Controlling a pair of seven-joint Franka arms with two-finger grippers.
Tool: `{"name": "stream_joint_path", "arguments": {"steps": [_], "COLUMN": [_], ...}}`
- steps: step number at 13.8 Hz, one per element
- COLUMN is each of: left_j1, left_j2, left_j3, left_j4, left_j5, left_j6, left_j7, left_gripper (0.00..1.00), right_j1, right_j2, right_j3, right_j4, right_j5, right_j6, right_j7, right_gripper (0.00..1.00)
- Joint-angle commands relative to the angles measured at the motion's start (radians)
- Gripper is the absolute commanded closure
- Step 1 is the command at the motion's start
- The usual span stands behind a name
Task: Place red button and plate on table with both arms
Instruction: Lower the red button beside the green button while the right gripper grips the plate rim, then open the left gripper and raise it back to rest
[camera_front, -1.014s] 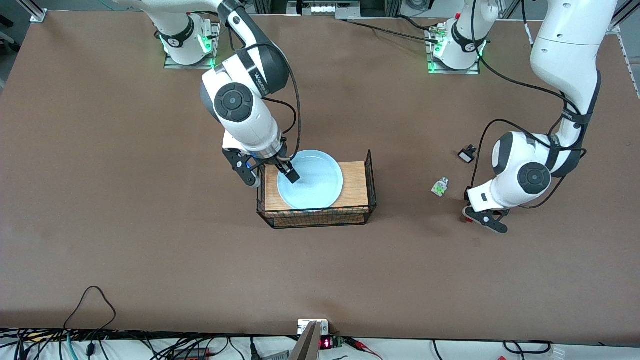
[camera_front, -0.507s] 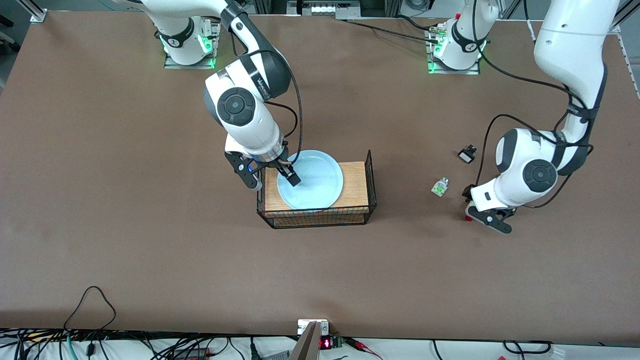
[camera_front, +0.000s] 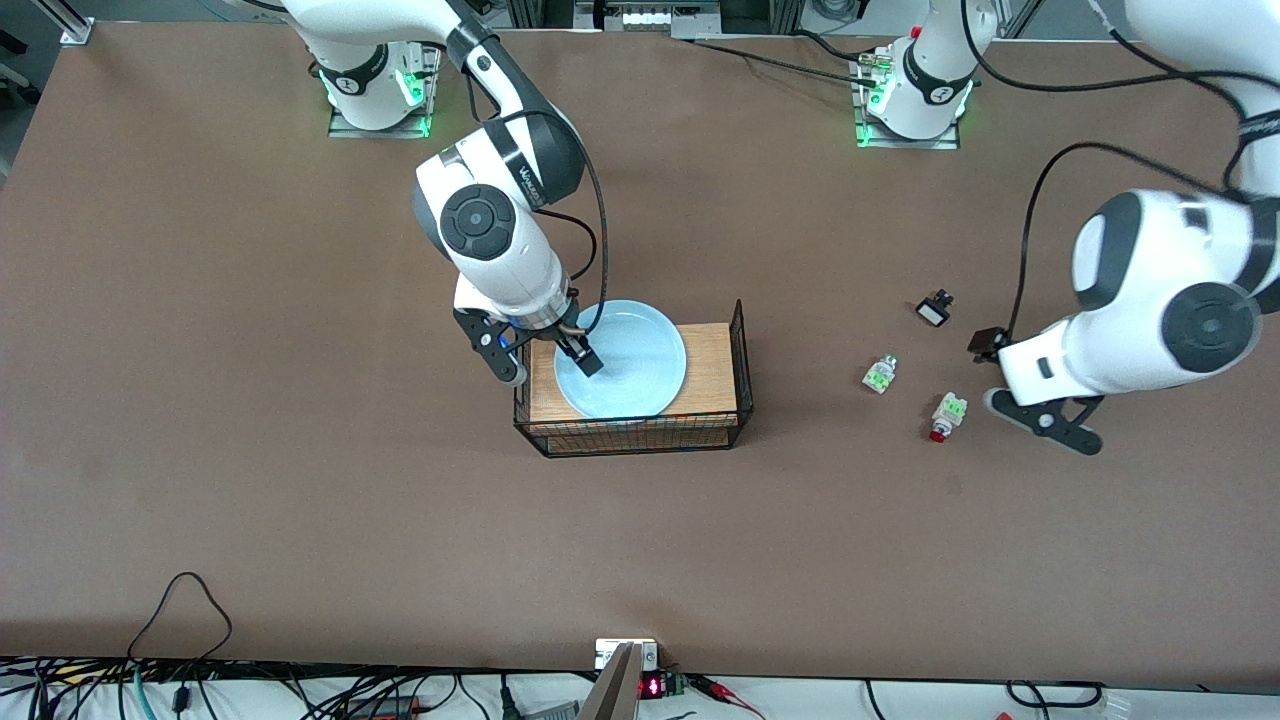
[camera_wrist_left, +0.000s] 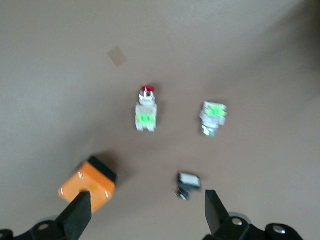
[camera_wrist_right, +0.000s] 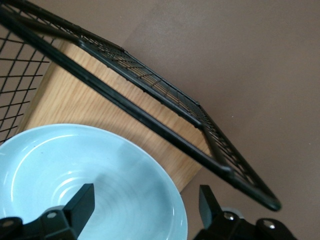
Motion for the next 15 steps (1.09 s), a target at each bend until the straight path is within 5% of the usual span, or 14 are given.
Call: {"name": "stream_joint_path", "arguments": {"steps": [1,5,8,10,15], "left_j1": [0.001,-0.015,-0.019,-0.025,-0.022], "left_j2": [-0.02,-0.236,-0.408,-0.416,-0.411], "left_j3": [-0.002,0.012,0.04,0.099,0.09], "left_j4": [0.132,0.027,-0.225,-0.249,-0.219], "left_j5": [-0.025,-0.031,-0.038,-0.057,-0.058], "left_j6": [-0.184,-0.2,0.082,0.093,0.008], "left_j7": [-0.102,-0.342,-0.364,-0.353,-0.351], "left_gripper": [0.0,0.0,0.0,0.0,0.0], "right_j1": [0.01,0.017,0.019,0.019,0.019], "right_j2": [0.014,0.02,0.018,0.018,0.018], "right_j3": [-0.005,-0.005,-0.005,-0.005,-0.005], "right_j4": [0.024,0.024,0.024,0.024,0.023], "right_j5": [0.0,0.0,0.001,0.001,0.001], "right_j6": [0.002,0.008,0.024,0.024,0.021], "right_j7": [0.02,0.02,0.02,0.02,0.021], "right_gripper": [0.18,0.25,0.26,0.35,0.61]}}
